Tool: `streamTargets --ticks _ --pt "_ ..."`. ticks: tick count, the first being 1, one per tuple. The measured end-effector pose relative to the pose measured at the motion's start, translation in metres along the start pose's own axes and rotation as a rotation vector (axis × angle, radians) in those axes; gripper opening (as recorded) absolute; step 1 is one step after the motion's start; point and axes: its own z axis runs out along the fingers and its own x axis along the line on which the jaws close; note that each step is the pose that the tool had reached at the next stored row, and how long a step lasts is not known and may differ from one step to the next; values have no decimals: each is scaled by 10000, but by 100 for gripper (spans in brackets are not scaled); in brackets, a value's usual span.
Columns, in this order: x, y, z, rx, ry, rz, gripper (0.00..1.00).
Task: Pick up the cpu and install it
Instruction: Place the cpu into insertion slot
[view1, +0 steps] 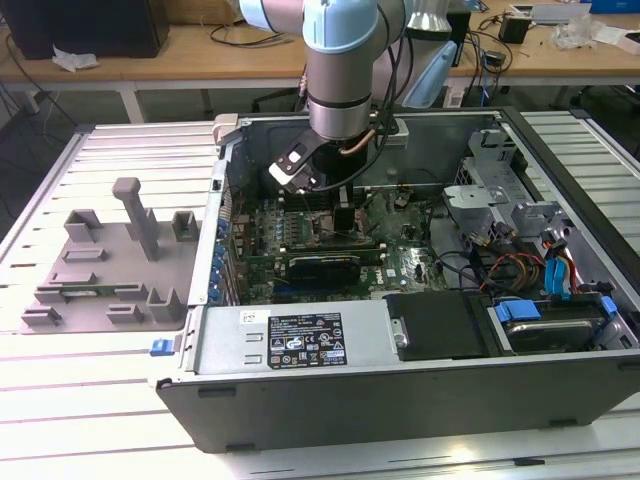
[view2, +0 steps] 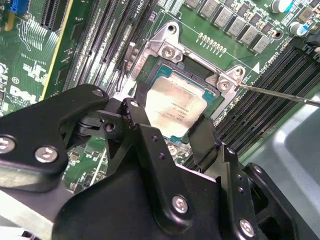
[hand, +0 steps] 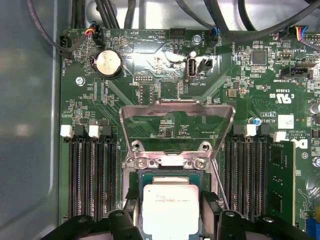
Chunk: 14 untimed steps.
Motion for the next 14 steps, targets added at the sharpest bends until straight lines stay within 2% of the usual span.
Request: streamTargets --ticks 3,6,7,9,14 --pt "-1 0 -7 0 -2 0 60" --pt "-1 2 -60 1 -6 0 60" --pt "-1 3 -87 1 -11 -1 60" --pt "-2 7 -195 1 -40 -2 60" --pt "-1 11 -305 1 -117 -4 60"
